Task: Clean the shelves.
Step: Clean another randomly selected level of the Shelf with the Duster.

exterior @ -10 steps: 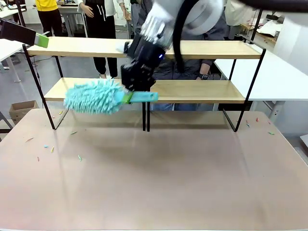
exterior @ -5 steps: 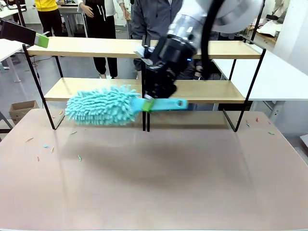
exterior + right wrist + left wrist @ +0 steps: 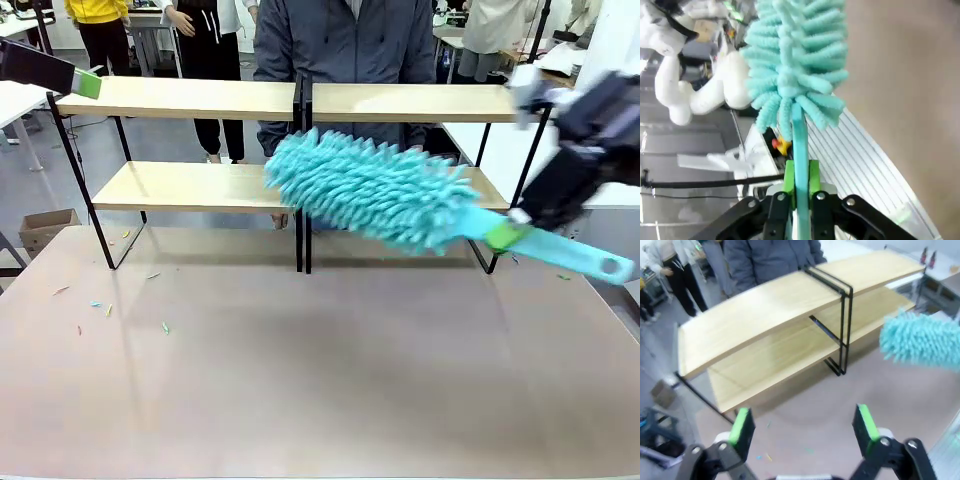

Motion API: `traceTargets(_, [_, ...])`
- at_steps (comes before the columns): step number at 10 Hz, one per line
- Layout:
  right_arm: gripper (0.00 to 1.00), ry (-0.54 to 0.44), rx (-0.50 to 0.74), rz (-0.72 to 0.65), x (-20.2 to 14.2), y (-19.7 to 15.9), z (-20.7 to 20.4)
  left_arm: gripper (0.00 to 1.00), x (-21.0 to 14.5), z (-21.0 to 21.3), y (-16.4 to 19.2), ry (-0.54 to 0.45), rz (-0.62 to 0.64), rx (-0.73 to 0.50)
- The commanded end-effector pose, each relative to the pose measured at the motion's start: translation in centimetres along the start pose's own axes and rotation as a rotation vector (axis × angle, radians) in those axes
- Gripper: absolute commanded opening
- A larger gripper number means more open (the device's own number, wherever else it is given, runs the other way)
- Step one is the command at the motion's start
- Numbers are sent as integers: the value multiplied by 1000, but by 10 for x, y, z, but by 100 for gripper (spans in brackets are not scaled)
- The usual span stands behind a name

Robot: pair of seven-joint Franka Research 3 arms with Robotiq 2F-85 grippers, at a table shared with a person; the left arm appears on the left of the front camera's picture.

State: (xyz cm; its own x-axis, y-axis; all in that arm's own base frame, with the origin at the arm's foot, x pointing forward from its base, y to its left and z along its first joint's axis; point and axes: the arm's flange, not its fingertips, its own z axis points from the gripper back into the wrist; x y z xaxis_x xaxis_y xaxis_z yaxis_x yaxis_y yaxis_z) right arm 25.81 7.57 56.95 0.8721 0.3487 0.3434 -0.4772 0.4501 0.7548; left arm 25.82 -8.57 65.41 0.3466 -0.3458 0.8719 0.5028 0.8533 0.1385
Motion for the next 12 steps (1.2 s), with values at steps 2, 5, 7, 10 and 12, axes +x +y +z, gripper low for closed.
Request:
traceTargets(2, [12,-677,198,235,-49,-7,44,100,-1,-1,1,0,2,-2])
traceTargets(5, [12,-468,147,38,-40,6,86,100,-1,-1,1,0,2,-2])
traceTargets(7, [12,-637,129,13,-30,4,102,100,-1,-1,1,0,2,-2])
traceTargets(10, [12,-525,303,42,7,-22,159,100,-1,-1,1,0,2,-2])
traceTargets(12, [12,-686,328,18,-36,-72,259,100,-1,-1,1,0,2,-2])
